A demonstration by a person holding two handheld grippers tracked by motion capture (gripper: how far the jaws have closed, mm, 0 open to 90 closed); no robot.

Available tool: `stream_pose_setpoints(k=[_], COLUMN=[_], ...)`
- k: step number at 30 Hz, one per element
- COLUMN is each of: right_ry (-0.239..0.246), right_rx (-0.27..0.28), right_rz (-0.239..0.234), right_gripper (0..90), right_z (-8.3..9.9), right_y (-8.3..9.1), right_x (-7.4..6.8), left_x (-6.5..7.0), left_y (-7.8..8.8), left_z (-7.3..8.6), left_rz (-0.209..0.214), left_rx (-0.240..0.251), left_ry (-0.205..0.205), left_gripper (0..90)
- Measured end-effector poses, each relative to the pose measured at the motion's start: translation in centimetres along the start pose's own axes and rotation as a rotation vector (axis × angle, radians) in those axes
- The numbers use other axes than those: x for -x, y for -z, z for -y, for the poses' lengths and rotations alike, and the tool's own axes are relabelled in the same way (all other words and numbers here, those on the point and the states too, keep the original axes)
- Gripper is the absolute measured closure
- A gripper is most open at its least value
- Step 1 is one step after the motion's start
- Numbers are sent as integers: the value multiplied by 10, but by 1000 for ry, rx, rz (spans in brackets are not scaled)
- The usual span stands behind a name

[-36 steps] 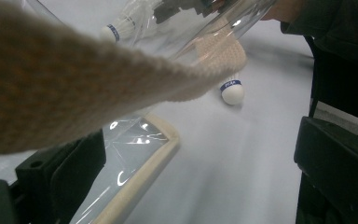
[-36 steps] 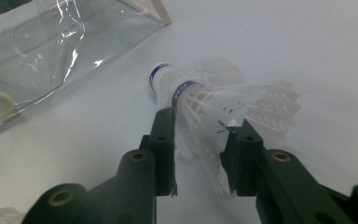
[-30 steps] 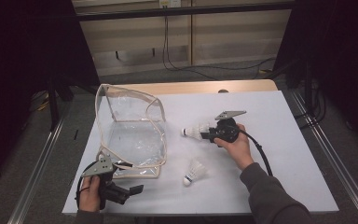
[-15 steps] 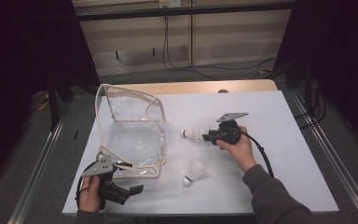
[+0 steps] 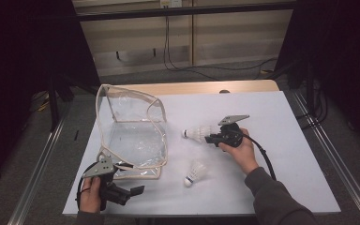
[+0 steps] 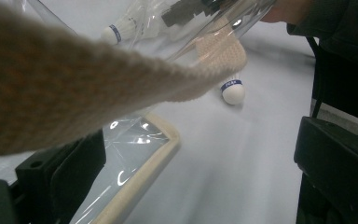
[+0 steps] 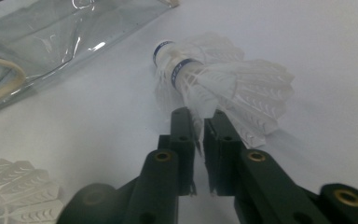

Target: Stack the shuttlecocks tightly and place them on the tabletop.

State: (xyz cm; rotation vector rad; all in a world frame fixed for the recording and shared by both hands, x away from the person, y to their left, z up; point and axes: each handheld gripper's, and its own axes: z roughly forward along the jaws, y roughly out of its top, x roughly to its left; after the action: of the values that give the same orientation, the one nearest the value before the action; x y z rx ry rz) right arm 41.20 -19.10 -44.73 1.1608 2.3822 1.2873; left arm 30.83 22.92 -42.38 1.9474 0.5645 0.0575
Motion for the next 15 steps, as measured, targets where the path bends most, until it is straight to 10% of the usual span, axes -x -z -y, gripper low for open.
stream_pose_setpoints(k=[15], right_ry=[57], right_rx=[22], right_rz=[-21], right_gripper=[900], right_z=[-3], right_y=[1], right_x=[-2], left_x=[0], left_y=[-1], left_z=[0], left_rz=[1], left_rx=[-3], left_ry=[-4], left_gripper=[21])
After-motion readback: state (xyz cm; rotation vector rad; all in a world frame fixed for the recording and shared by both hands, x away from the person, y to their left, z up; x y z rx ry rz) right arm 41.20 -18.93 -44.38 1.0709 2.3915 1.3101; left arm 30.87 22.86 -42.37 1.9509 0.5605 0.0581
